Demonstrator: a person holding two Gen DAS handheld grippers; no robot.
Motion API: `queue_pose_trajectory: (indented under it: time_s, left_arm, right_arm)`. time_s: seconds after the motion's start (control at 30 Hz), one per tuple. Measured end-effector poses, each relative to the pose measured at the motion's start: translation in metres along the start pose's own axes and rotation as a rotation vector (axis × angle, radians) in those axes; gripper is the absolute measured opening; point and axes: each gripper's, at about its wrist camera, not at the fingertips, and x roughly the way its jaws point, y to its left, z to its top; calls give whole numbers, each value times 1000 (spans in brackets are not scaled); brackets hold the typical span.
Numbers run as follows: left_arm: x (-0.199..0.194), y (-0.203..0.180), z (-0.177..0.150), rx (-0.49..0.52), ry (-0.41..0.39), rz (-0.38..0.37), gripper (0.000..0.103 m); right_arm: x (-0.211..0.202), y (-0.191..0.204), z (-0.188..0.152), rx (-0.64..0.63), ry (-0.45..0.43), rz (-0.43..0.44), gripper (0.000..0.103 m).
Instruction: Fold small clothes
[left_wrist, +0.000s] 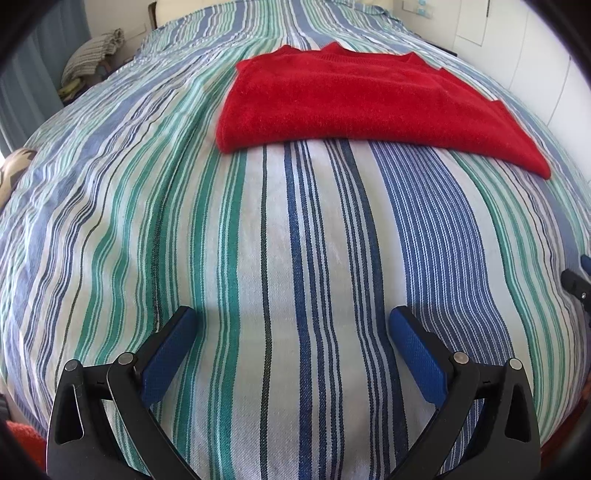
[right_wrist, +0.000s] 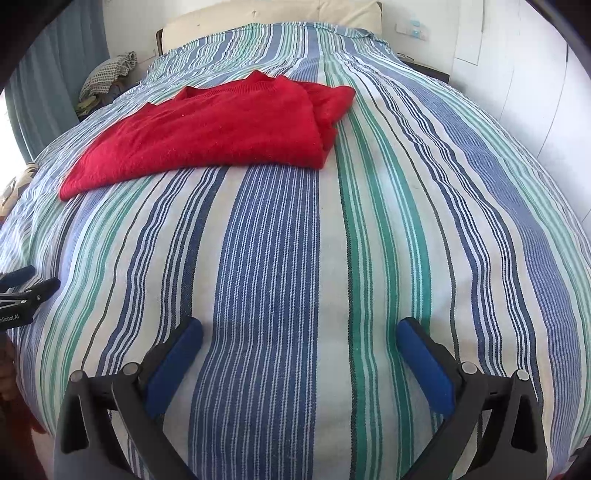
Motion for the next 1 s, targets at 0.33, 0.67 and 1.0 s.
queue_pose_trajectory:
  time_s: [0.33, 0.67, 1.0]
  left_arm:
    - [-16, 6, -1, 15, -9, -35, 102]
    - [-78, 45, 23, -30, -143, -99, 101]
    - [-38, 73, 1, -151, -64, -114, 101]
  right_arm:
    - [7, -6, 17, 39, 102, 20, 103]
    - [-16, -78, 113, 337, -51, 298, 103]
    - [83, -74, 162, 440, 86, 412, 83]
